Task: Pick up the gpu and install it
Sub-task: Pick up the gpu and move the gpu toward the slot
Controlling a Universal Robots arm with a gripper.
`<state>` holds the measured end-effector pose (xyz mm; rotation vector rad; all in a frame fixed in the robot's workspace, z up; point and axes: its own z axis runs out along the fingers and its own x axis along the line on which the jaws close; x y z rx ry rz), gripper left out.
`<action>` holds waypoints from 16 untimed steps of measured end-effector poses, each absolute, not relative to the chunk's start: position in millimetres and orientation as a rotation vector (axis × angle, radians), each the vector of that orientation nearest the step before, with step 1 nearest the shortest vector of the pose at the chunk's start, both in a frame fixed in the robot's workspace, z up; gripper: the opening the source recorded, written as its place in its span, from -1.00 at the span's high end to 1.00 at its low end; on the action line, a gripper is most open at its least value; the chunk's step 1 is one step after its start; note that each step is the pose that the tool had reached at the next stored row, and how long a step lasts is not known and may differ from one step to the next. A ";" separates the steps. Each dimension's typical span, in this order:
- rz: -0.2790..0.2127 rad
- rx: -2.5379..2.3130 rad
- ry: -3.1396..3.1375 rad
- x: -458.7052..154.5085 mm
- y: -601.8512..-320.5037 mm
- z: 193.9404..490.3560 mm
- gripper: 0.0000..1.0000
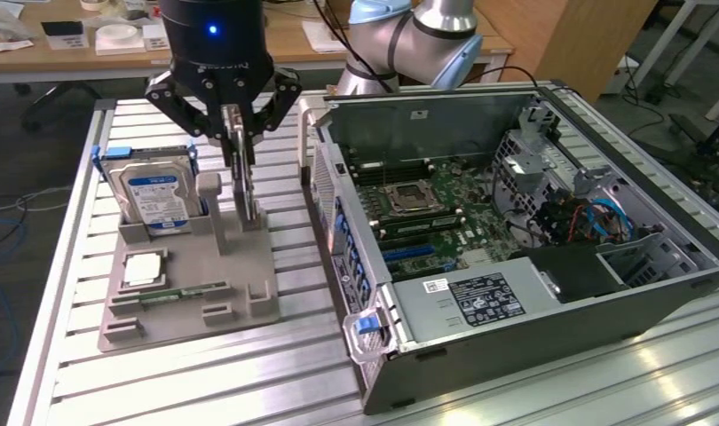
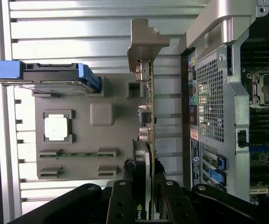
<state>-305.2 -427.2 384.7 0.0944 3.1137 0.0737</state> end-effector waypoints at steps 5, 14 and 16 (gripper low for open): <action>0.074 0.095 3.114 -305.2 -427.1 392.7 0.47; 0.074 0.095 3.114 -305.2 -427.2 401.6 0.47; 0.073 0.094 3.114 -305.2 -427.1 401.7 0.47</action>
